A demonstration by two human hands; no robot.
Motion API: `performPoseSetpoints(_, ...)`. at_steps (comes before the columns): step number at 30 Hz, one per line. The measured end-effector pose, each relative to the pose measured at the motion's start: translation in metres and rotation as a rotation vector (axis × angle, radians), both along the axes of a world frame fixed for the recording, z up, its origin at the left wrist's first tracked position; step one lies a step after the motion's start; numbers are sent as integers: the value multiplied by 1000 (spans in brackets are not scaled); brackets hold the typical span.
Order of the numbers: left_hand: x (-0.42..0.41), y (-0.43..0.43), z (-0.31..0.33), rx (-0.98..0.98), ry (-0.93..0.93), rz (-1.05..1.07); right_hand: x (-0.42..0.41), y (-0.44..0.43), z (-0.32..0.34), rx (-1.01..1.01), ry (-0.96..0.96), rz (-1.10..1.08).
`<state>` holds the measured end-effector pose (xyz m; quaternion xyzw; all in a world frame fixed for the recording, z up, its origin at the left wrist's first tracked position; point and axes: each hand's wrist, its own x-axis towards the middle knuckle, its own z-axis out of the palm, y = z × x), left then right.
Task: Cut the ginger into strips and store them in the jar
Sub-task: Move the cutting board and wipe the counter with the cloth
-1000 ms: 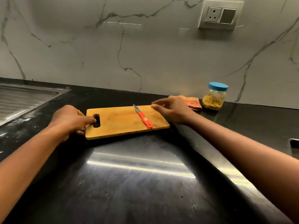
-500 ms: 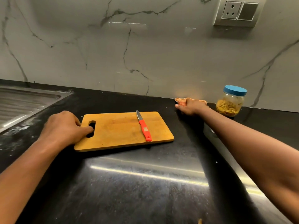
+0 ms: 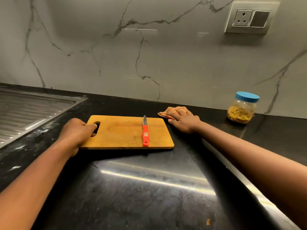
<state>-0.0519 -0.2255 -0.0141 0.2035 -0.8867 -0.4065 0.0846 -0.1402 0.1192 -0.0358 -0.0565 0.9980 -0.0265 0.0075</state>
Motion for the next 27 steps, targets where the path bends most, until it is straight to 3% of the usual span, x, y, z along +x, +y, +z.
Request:
performPoseSetpoints(6, 3, 4, 0, -446, 1, -92, 50, 71, -12, 7, 1, 12)
performPoseSetpoints(11, 10, 44, -1, -645, -5, -195, 82, 112, -8, 1, 17, -49)
performPoseSetpoints(21, 35, 132, -1, -640, 131, -482, 151, 180, 1, 2, 108, -208)
performPoseSetpoints(27, 55, 171, 6, -678, 88, -581, 172, 195, 5, 5, 118, -245)
